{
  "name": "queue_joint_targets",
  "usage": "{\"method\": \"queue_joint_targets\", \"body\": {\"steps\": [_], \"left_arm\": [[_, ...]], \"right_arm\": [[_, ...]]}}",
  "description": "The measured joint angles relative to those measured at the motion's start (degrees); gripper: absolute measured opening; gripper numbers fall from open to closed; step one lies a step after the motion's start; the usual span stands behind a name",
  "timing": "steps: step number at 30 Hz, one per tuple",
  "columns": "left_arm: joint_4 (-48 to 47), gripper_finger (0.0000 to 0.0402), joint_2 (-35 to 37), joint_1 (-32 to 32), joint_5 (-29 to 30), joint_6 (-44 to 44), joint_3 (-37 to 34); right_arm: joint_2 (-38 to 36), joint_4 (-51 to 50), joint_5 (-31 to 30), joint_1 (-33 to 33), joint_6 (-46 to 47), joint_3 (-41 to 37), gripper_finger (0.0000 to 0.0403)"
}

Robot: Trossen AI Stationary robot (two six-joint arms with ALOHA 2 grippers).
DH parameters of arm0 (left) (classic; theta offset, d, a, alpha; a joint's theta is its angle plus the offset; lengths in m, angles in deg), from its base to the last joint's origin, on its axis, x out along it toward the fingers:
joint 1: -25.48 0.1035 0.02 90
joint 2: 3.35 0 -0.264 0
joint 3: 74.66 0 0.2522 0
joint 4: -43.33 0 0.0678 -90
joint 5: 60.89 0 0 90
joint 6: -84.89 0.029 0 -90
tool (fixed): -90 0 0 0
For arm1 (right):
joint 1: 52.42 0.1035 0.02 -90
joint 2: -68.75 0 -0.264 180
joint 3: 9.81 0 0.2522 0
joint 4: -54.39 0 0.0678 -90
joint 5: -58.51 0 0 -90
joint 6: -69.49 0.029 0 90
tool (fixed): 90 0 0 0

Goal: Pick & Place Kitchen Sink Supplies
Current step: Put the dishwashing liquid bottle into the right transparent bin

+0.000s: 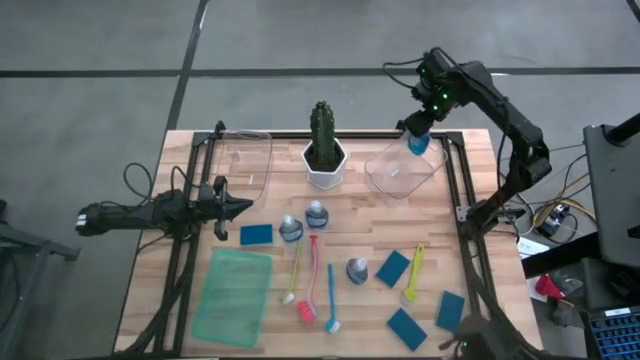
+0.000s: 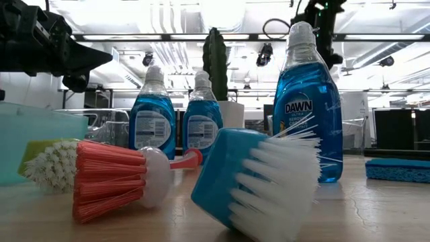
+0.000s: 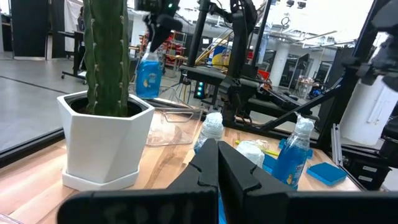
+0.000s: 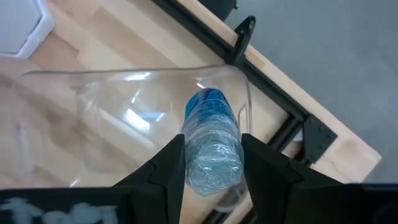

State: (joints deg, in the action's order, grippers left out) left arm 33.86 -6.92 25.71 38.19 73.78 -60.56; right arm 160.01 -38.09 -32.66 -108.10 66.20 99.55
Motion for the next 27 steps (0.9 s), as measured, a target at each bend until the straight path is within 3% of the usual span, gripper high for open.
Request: {"method": "queue_joint_targets", "body": {"steps": [8, 27], "left_arm": [[-0.07, 0.0, 0.0, -0.04, 0.0, 0.0, 0.0], [-0.17, 0.0, 0.0, -0.02, 0.0, -0.01, 0.0]], "right_arm": [[0.0, 10.23, 2.78, -2.8, -1.43, -7.54, 0.0132], [-0.24, 16.26, 2.96, -4.55, -3.08, -16.86, 0.0132]]}}
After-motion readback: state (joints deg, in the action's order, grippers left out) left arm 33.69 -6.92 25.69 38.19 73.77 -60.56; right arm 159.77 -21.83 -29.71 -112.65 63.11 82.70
